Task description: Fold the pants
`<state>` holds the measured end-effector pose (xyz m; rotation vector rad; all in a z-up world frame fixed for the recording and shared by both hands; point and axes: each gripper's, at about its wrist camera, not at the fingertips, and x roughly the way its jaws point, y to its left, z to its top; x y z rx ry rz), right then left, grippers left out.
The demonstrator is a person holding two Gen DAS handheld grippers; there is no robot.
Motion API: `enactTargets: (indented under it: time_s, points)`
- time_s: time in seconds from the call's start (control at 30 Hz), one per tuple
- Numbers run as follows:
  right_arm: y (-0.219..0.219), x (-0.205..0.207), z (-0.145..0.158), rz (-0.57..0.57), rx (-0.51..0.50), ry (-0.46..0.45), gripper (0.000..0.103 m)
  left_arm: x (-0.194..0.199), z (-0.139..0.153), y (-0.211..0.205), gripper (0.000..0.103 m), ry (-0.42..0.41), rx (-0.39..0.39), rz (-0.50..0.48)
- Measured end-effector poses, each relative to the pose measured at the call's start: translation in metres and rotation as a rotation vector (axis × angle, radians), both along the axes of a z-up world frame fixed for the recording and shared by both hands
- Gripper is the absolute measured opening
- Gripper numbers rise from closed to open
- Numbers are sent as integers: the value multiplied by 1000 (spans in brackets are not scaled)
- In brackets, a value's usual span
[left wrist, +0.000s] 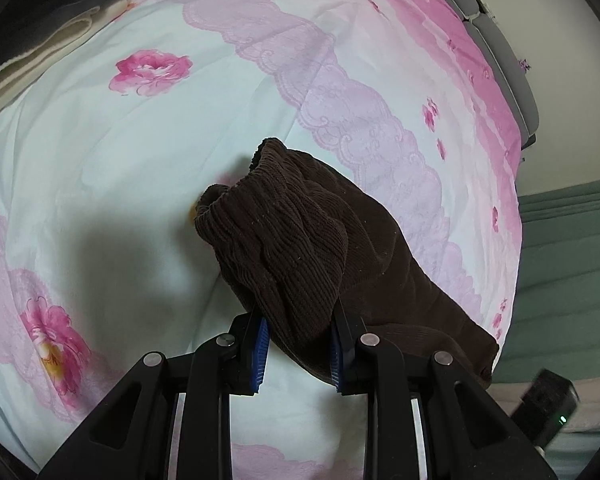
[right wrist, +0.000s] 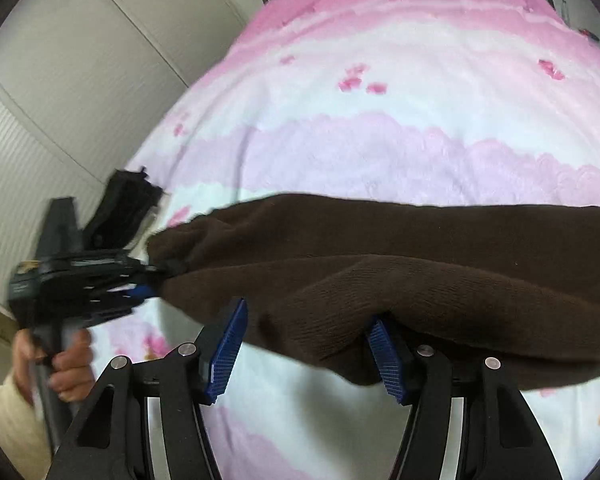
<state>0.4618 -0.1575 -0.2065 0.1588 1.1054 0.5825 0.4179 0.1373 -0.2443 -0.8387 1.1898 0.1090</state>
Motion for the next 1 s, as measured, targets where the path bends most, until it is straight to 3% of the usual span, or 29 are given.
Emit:
enactTargets:
  time_s: [0.13,0.2,0.27,0.43,0.57,0.63,0.7,0.77,0.87,0.93,1.0]
  points:
    - [10,7,-32,11,-32,89,52,-6,-2,-1,25,7,14,-17]
    - [13,3,-42,9,-66,127,28,-12,-5,0,26,12,17,-22]
    - [8,-4,-45,7,-60,168,21,-25,-10,2,26,18,7,-23]
    - [-2,-46,-39,66,-61,197,19,-62,-40,2,26,98,-15,-4]
    - [7,-62,-76,94,-124,298,18,-82,-55,4,34,174,-21,-4]
    - [7,-63,-86,93,-136,320,18,-88,-44,6,55,201,54,-38]
    - [9,-62,-86,96,-137,319,19,-91,-25,10,62,167,119,-72]
    - [9,-59,-81,80,-132,336,28,-87,-10,19,63,125,142,-89]
    - [13,-63,-73,81,-197,378,54,-67,2,36,64,47,128,-108]
    - [13,-75,-64,79,-235,400,54,-50,1,42,64,-3,116,-133]
    - [9,-82,-49,63,-205,384,54,-32,-8,45,62,-15,109,-157]
